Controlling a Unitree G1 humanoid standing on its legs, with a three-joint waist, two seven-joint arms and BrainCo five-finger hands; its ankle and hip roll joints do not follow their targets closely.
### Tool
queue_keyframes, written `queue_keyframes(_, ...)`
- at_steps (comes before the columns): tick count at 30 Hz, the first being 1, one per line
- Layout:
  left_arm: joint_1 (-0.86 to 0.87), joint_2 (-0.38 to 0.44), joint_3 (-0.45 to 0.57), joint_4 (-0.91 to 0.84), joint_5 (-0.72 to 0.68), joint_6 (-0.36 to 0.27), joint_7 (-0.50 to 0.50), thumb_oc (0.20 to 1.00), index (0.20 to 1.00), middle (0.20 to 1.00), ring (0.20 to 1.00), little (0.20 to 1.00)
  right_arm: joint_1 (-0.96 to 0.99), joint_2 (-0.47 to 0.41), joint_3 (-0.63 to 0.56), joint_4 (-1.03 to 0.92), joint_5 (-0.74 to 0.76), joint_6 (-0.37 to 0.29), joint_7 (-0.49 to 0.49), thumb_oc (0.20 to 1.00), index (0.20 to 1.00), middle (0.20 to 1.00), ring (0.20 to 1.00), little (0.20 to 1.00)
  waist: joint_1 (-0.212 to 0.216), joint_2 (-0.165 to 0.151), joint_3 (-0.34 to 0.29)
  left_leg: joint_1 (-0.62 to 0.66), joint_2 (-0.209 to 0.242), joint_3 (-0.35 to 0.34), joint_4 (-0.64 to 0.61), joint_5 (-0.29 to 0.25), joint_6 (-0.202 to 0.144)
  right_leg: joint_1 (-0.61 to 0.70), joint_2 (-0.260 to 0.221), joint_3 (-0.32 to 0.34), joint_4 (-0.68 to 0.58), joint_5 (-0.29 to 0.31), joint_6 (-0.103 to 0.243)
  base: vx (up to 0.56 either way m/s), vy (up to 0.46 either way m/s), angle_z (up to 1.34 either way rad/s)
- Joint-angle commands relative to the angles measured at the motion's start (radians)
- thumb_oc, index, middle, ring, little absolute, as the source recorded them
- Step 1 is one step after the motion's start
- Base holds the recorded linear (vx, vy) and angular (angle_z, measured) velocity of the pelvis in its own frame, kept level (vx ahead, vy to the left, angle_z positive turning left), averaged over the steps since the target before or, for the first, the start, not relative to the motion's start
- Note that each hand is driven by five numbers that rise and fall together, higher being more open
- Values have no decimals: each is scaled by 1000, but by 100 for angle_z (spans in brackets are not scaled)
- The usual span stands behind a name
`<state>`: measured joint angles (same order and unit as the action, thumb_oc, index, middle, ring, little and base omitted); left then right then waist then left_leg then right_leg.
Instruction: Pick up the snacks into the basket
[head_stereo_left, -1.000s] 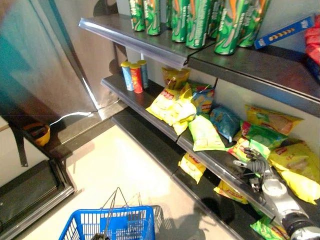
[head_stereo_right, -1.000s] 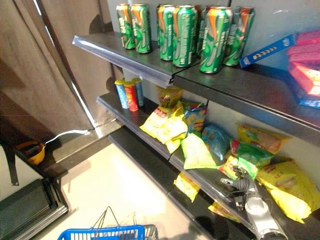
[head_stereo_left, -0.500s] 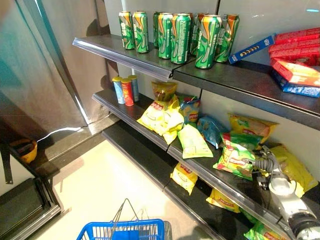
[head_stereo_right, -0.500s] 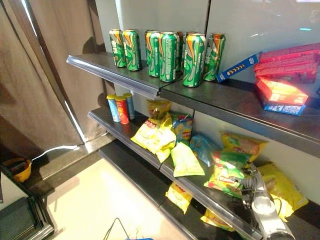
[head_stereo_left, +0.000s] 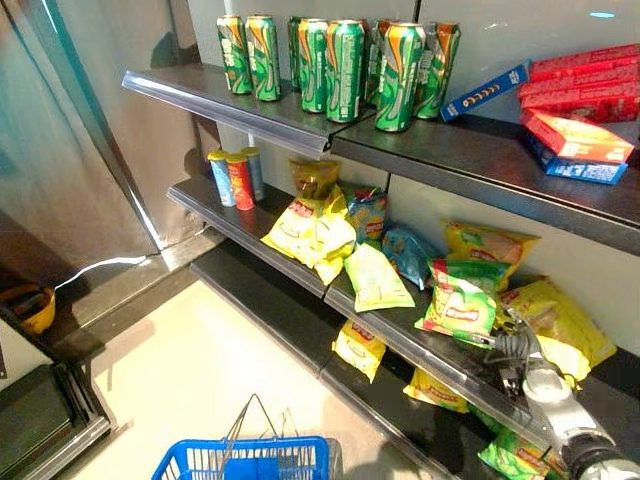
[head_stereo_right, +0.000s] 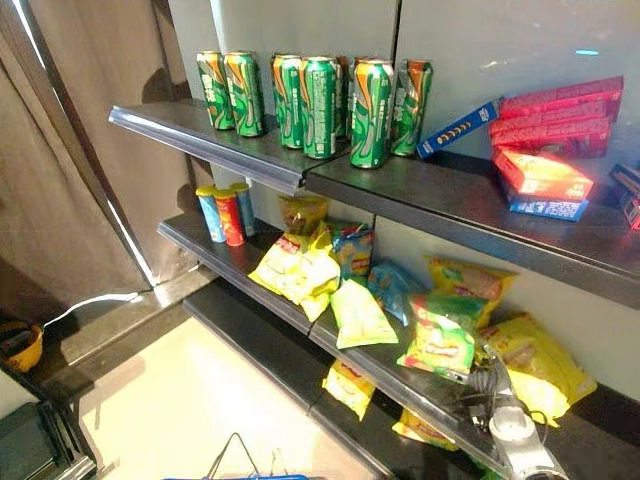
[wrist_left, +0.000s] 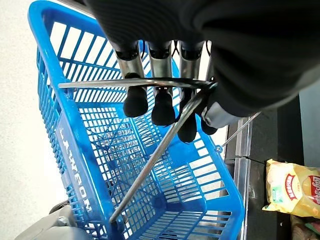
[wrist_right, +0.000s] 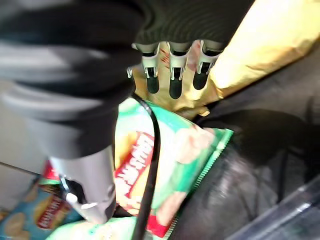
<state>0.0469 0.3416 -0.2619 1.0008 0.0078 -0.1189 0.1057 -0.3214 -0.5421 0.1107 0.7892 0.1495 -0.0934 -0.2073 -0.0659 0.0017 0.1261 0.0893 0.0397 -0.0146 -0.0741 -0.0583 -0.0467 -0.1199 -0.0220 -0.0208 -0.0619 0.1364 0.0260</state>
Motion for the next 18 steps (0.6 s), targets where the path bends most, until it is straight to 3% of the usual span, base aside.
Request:
queue_keyframes(1, -42, 87, -29, -38, -4, -31, 12, 200, 200, 200, 200, 200, -135, -16, 33, 18, 26, -34, -21, 1000, 1000, 1000, 1000, 1000, 24, -6, 39, -43, -3, -69, 114, -57, -6, -95, -78, -9, 283, -188, 99, -4, -80, 21)
queue_keyframes(12, -48, 68, -69, -33, -10, -37, 14, 200, 200, 200, 200, 200, -234, -89, 58, 64, 20, -49, -43, 1000, 1000, 1000, 1000, 1000, 45, 56, 61, -120, -2, -133, 86, 0, -27, -142, -77, -52, 277, -202, 78, -1, -88, 24)
queue_keyframes(18, -53, 47, -118, -14, -11, -38, 6, 200, 200, 200, 200, 200, -402, -127, 95, 275, 53, -43, -50, 1000, 1000, 1000, 1000, 1000, 73, 92, 66, -143, -2, -156, 79, 32, -41, -135, -84, -83, 271, -206, 67, -8, -64, 14)
